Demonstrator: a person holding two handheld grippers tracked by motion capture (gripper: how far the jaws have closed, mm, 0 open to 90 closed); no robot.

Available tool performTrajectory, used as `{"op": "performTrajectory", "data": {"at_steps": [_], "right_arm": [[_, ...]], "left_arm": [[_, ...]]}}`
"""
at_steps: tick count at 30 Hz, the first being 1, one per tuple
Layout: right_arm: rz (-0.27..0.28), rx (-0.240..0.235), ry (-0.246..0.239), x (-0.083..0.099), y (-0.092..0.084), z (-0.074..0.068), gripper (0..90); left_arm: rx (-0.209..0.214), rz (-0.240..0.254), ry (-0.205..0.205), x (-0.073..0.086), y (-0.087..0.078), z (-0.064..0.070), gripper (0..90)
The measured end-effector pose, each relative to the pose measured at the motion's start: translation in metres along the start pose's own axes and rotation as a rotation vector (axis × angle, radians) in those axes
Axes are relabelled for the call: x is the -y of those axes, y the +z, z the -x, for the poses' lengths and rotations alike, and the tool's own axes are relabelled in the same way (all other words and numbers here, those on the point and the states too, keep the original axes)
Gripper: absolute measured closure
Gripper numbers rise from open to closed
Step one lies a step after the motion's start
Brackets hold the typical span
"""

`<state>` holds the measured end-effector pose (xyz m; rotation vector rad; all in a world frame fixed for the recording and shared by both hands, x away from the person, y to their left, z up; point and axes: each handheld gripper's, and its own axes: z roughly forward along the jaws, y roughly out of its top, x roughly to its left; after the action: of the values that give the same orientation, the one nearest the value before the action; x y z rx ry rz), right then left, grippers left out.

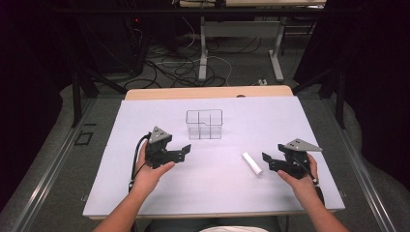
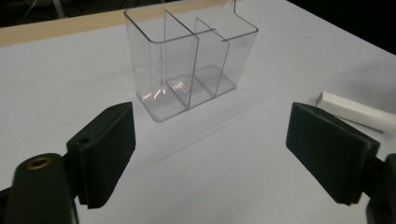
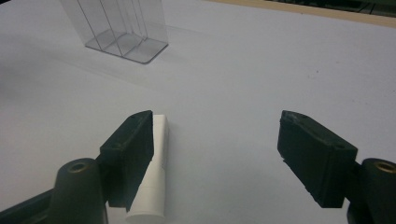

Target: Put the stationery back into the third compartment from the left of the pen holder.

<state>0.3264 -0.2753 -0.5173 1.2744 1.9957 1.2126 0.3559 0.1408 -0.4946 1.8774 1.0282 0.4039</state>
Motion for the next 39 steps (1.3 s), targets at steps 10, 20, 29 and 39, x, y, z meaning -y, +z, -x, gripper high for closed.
{"op": "performTrajectory", "data": {"at_steps": [10, 20, 29, 39], "right_arm": [[-0.013, -0.034, 0.013, -0.004, 0.001, -0.003, 29.9], [-0.147, -0.099, -0.034, -0.009, 0.008, -0.013, 30.5], [-0.268, -0.103, -0.084, -0.030, 0.013, -0.021, 33.9], [-0.419, -0.112, -0.079, -0.045, 0.027, -0.030, 42.3]], "left_arm": [[0.009, -0.009, -0.041, 0.008, 0.001, 0.003, 7.2], [-0.011, -0.004, -0.053, 0.013, -0.004, 0.003, 0.2], [-0.012, -0.004, -0.062, 0.015, -0.004, 0.001, 0.2], [-0.010, -0.014, -0.047, 0.016, -0.002, 0.000, 0.5]]}}
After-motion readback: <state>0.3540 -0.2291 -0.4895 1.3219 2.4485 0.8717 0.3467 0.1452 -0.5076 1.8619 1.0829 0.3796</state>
